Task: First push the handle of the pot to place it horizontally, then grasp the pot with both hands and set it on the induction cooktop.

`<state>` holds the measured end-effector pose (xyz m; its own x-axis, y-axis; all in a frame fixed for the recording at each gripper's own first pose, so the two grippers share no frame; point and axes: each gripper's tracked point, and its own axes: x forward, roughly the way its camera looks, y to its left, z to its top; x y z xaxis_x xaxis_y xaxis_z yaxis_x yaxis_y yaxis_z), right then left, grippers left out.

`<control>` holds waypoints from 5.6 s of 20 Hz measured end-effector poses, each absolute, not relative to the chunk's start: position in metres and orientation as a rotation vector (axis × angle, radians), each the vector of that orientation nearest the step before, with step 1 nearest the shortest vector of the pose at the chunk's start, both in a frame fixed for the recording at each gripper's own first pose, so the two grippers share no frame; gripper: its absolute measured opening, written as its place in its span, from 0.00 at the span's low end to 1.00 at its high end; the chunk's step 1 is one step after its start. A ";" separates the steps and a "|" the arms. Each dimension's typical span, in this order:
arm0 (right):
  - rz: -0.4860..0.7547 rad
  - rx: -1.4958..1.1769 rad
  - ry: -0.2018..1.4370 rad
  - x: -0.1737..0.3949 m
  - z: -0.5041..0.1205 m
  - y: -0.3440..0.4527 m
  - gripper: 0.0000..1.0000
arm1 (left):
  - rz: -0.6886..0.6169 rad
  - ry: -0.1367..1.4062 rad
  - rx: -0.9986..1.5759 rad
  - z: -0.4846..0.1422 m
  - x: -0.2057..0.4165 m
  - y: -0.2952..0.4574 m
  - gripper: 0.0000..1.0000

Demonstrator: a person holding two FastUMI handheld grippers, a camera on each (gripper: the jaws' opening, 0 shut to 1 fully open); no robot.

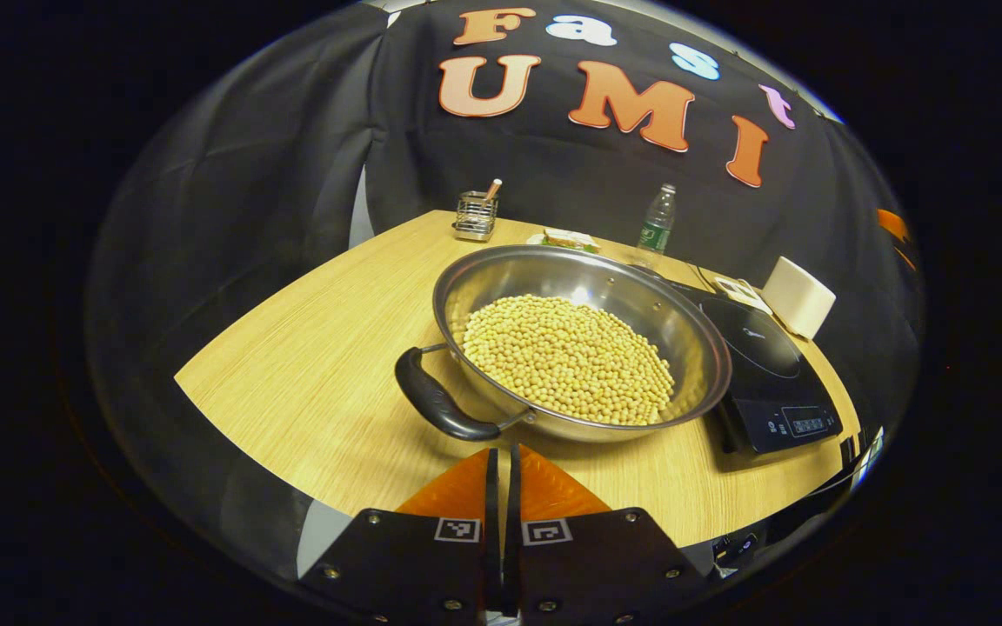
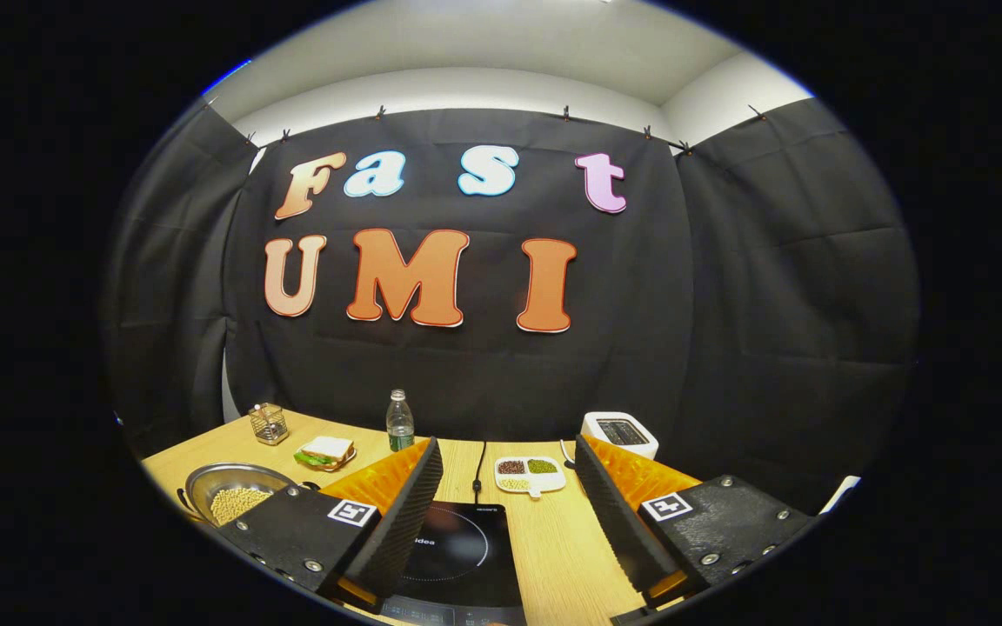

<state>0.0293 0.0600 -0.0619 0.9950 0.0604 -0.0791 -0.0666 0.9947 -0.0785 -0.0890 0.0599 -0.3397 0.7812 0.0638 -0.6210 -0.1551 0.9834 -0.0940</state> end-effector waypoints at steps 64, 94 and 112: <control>-0.040 0.011 0.142 0.024 -0.106 0.108 0.95 | 0.003 0.626 -0.126 -0.358 0.082 0.217 0.02; 0.156 0.047 0.338 0.029 -0.217 0.298 0.96 | 0.026 0.389 -0.121 -0.290 0.084 0.245 0.44; 0.157 -0.016 0.620 0.050 -0.326 0.355 0.96 | -0.105 0.542 -0.092 -0.338 0.131 0.212 0.83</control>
